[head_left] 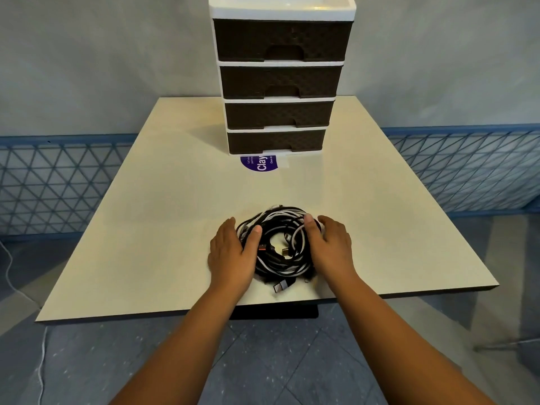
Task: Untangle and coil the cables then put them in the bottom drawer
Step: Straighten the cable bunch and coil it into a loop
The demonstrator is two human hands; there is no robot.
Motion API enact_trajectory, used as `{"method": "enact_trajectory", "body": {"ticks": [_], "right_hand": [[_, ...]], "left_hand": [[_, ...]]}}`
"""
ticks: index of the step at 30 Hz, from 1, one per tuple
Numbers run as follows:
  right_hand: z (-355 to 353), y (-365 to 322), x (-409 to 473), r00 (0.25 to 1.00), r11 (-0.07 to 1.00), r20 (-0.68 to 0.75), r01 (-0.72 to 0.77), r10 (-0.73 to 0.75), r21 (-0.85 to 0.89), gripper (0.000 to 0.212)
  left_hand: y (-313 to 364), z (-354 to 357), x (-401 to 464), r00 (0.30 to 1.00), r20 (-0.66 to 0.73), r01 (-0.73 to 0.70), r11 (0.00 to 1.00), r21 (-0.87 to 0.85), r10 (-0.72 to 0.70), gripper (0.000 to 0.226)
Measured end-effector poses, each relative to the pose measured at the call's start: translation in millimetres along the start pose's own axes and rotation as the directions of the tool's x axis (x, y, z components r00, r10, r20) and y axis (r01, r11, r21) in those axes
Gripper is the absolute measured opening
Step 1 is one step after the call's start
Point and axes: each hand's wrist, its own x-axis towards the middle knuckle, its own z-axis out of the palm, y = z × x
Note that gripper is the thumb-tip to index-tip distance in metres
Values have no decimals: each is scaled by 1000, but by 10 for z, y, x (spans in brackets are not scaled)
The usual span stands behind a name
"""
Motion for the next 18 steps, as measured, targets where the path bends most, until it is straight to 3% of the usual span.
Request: {"method": "enact_trajectory", "body": {"ticks": [2,5,10,18], "right_hand": [[-49,-7,-97,998,993,-44,43,-39,113,67],[-34,42,-237,981,978,-26,191,-190,86,70],[37,102,-218,969,970,40,242,-242,3,77],[45,102,-214,963,963,33,267,-266,-37,60]], "left_hand": [[-40,-7,-87,996,-44,-77,991,-109,72,74],[-65,20,-197,977,-61,-211,965,-154,204,84],[-68,98,-173,962,16,-274,960,55,273,87],[-70,125,-152,964,13,-265,955,134,266,88]]}}
